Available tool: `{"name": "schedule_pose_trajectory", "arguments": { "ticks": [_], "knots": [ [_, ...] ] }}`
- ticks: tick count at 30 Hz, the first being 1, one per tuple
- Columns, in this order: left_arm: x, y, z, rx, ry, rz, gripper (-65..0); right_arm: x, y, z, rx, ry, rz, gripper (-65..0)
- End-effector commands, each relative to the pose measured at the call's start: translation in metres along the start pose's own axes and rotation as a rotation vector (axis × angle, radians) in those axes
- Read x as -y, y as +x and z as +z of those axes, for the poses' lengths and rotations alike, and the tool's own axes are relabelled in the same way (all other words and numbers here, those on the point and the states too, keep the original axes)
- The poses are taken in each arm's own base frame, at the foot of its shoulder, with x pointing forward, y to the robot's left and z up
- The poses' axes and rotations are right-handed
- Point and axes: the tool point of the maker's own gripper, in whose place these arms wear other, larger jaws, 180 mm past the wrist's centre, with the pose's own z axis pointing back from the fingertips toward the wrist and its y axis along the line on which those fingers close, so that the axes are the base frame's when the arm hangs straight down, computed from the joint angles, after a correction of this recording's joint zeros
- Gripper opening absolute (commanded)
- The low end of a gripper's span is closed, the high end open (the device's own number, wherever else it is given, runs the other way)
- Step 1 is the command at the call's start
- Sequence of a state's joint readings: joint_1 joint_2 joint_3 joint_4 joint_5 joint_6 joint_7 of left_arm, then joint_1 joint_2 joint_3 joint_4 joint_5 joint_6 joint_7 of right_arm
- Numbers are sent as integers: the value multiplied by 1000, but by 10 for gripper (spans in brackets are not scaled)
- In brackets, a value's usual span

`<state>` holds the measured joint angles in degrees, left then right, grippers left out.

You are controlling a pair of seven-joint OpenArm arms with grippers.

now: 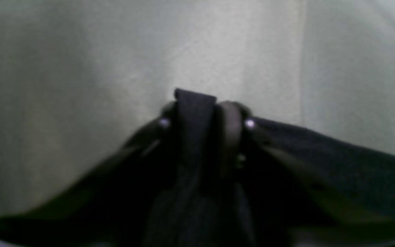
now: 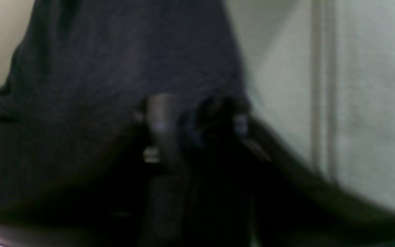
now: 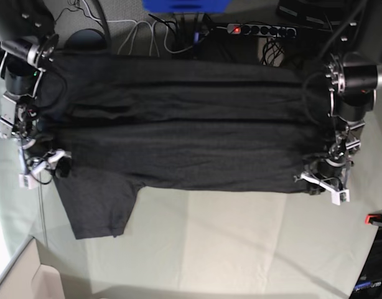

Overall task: Layout the t-shirt on the table in an organized manner, then fold the t-shirt properly
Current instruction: 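Grasp the shirt hem corners with both grippers, then fold the hem up over the shirt toward the collar with both grippers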

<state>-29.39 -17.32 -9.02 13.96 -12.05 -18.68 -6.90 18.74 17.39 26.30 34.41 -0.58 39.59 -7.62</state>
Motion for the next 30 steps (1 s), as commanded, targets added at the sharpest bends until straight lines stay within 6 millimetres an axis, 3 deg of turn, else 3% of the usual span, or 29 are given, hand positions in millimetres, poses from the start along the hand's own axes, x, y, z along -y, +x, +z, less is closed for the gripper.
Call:
{"name": "schedule_pose_trajectory", "arguments": {
  "ticks": [1, 2, 4, 6, 8, 11, 14, 19, 28, 30],
  "knots": [
    [-3, 6, -1, -10, 2, -6, -571, 0, 9, -1, 3, 8, 22, -604],
    [-3, 6, -1, -10, 3, -4, -611, -3, 8, -2, -4, 14, 31, -650],
    [-6, 8, -1, -6, 8, -6, -650, -6, 7, -3, -14, 22, 45, -650],
    [-7, 12, 0, 3, 9, -6, -645, -6, 12, -3, -3, 21, 46, -650],
    [-6, 17, -1, 13, 4, -7, -650, -6, 33, 1, 47, 13, 83, -650],
    [2, 48, -1, 88, -18, -36, -650, -9, 55, 10, 57, -4, 165, -650],
    [1, 54, 4, 85, -22, -44, -650, -7, 74, 25, 69, -40, 233, -650],
    [-11, 79, 20, 122, 4, -1, -650, -13, 91, 34, 135, -59, 227, -650],
    [3, 125, 38, 191, -18, -63, -650, -7, 103, 39, 166, -76, 221, -650],
    [7, 137, 42, 209, -23, -79, -650, -9, 119, 38, 194, -75, 226, -650]
  ]
}}
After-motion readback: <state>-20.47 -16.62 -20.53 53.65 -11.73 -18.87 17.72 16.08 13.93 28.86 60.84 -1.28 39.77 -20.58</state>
